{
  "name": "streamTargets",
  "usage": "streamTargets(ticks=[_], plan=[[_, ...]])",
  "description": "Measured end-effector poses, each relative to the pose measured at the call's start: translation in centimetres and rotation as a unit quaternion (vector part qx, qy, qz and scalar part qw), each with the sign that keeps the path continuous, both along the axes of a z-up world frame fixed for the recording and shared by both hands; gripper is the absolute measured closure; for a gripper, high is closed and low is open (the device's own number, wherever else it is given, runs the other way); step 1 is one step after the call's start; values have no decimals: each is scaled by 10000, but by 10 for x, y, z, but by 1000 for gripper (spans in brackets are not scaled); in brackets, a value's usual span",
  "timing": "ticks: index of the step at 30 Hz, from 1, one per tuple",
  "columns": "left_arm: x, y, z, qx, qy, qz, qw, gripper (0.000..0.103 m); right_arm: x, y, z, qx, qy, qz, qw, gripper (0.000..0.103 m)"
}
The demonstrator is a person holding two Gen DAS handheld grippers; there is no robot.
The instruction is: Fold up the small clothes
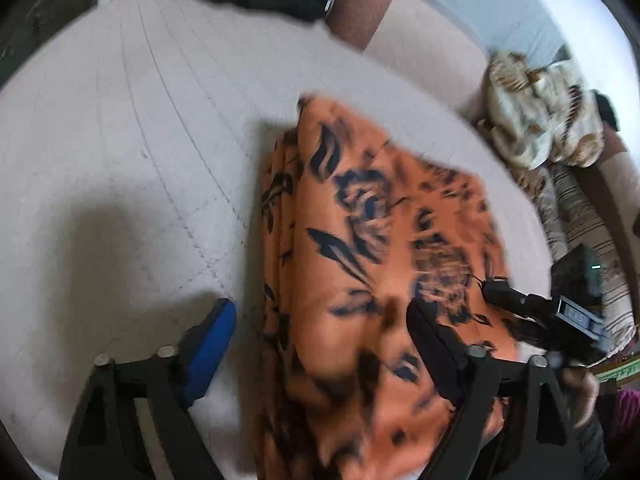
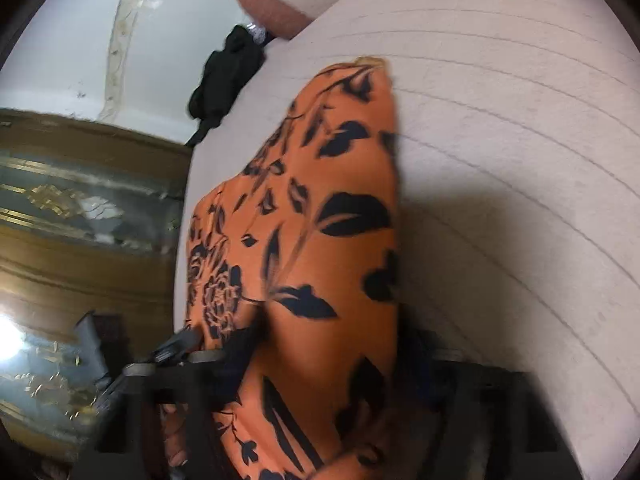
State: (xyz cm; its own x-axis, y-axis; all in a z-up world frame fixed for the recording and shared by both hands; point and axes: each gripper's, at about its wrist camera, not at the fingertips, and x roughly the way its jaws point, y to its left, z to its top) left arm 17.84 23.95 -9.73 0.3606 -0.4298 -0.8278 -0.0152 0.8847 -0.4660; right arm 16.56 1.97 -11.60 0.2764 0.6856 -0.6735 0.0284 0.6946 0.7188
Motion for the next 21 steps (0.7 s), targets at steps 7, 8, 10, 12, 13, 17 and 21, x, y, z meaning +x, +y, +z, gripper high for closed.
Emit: streamTargets(ticks=[7, 8, 10, 12, 13, 17, 21], plan=[[0, -33, 61, -130, -578, -281, 9979, 79, -3, -24, 82, -444, -982, 337, 9936, 73], [0, -39, 73, -146, -725, -308, 9968, 79, -1, -34, 92, -419, -1080, 287, 9929, 73], [4, -55, 93, -240, -978, -378, 9942, 78, 3, -62, 117, -452, -1297, 176, 9904, 73], [12, -75, 104, -238, -1135, -474, 9921, 78, 9, -88, 128, -478, -1369, 62, 9894, 73], [13, -82, 104, -244, -1139, -513, 9919, 78, 12, -101, 131, -508, -1375, 1, 9892, 73], [23, -111, 83, -115, -1009, -577, 9932, 72, 21, -141, 110, -683, -1163, -256, 9905, 70], [29, -122, 27, 604, -318, -439, 9967, 56, 21, -166, 51, -1482, -386, -692, 9858, 50]])
